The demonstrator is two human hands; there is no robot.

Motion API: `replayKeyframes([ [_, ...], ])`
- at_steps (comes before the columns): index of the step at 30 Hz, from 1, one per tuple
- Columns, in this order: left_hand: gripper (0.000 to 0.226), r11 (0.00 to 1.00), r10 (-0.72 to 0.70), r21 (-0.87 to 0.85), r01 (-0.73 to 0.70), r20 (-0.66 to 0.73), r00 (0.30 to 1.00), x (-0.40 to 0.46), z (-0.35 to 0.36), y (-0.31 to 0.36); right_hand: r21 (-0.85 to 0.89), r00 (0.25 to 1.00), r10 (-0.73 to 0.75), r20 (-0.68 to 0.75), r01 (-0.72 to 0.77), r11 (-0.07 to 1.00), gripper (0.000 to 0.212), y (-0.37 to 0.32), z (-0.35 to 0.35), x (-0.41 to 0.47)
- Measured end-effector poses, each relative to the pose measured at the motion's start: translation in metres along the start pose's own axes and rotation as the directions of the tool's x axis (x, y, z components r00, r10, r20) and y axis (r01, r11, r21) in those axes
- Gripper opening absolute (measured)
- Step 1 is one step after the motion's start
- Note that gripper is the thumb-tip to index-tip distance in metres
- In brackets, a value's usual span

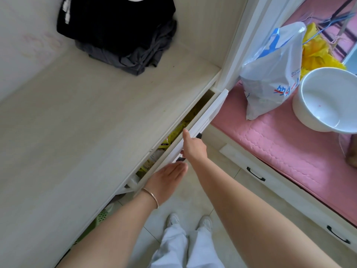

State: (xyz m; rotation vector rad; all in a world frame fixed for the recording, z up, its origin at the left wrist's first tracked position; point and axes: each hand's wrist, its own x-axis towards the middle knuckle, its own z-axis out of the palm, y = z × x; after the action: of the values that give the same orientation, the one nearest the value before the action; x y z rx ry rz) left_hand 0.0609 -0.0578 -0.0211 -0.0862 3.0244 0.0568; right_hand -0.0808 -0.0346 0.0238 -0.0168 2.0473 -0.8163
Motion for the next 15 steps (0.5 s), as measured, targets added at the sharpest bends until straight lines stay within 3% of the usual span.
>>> replayKeyframes([
  [4, 0.064, 0.985, -0.079, -0.143, 0.099, 0.142, 0.987, 0.001, -0.001, -0.012, 0.038, 0.999, -0.004, 0.052, 0.002, 0.999, 0.075, -0.010, 0.005, 0.001],
  [8, 0.060, 0.952, -0.190, -0.170, 0.254, 0.323, 0.927, 0.009, -0.016, -0.018, 0.040, 0.996, -0.042, 0.079, 0.039, 0.998, 0.063, -0.017, 0.014, 0.005],
  [11, 0.057, 0.934, -0.257, -0.166, 0.317, 0.306, 0.917, 0.010, -0.010, -0.026, 0.018, 0.997, -0.065, 0.039, 0.064, 0.998, 0.061, -0.026, 0.022, 0.006],
  [15, 0.059, 0.937, -0.247, -0.173, 0.302, 0.283, 0.927, 0.005, 0.005, -0.038, 0.098, 0.999, -0.049, 0.022, 0.046, 0.994, 0.053, -0.033, 0.033, 0.009],
])
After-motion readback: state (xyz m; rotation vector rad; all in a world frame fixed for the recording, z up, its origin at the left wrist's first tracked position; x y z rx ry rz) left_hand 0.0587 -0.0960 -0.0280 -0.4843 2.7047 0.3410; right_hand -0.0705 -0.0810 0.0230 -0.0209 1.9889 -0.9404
